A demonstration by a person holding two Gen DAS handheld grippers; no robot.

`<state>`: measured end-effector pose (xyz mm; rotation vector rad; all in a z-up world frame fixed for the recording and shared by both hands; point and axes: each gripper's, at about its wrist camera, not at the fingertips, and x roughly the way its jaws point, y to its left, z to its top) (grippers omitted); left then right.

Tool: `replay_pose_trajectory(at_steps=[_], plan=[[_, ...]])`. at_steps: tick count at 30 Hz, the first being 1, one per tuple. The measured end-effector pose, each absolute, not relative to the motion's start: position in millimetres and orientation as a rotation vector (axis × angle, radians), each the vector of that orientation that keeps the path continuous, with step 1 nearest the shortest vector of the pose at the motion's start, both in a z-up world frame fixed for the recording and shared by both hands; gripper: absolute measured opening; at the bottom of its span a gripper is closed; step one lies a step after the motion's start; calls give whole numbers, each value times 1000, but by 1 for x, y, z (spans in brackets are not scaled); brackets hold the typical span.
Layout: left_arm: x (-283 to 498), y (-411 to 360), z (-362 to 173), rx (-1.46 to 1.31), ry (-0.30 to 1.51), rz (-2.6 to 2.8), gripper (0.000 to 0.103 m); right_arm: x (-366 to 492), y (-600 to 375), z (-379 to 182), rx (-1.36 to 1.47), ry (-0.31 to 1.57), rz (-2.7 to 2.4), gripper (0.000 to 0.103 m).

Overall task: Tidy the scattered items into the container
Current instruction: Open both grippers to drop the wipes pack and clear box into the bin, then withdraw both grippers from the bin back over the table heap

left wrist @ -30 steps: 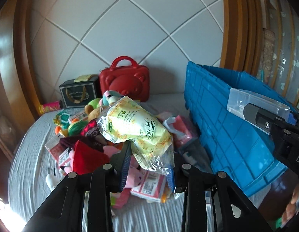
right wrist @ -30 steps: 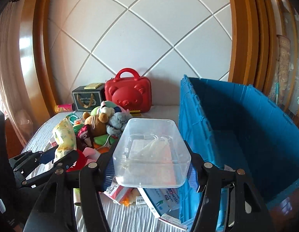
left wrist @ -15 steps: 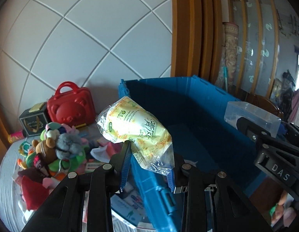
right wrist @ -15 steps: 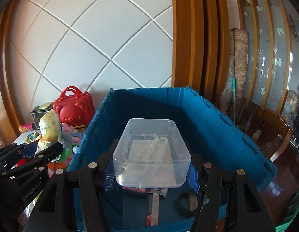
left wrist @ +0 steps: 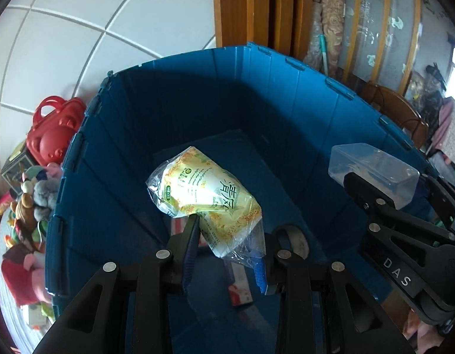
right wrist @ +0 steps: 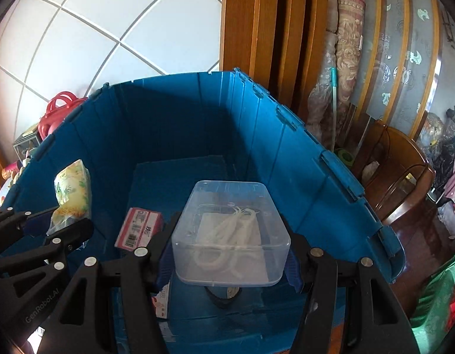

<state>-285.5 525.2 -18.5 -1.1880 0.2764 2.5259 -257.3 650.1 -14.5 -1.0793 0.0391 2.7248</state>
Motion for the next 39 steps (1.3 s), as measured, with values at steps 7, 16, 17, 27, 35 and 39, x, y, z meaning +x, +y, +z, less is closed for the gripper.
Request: replay_pose_trajectory(at_steps=[7, 16, 17, 27, 35, 39], plan=[[-288, 531, -21, -1218, 287, 2562, 34, -263, 653, -22, -1130, 27, 2750, 60], [-293, 523, -19, -1205, 262, 2592, 44, -272, 652, -23, -1144, 16, 2765, 60], [-294, 522, -18, -1202, 260, 2594, 48, -272, 652, -23, -1145, 15, 2765, 60], [-291, 519, -13, -1177, 263, 2614, 75, -274, 652, -25, -1154, 18, 2753, 60], [-288, 512, -12, -1179, 259, 2621, 80, -274, 654, -23, -1133, 26, 2733, 83], [-286, 509, -11, -1173, 255, 2629, 80, -272, 653, -20, -1114, 25, 2734, 85]])
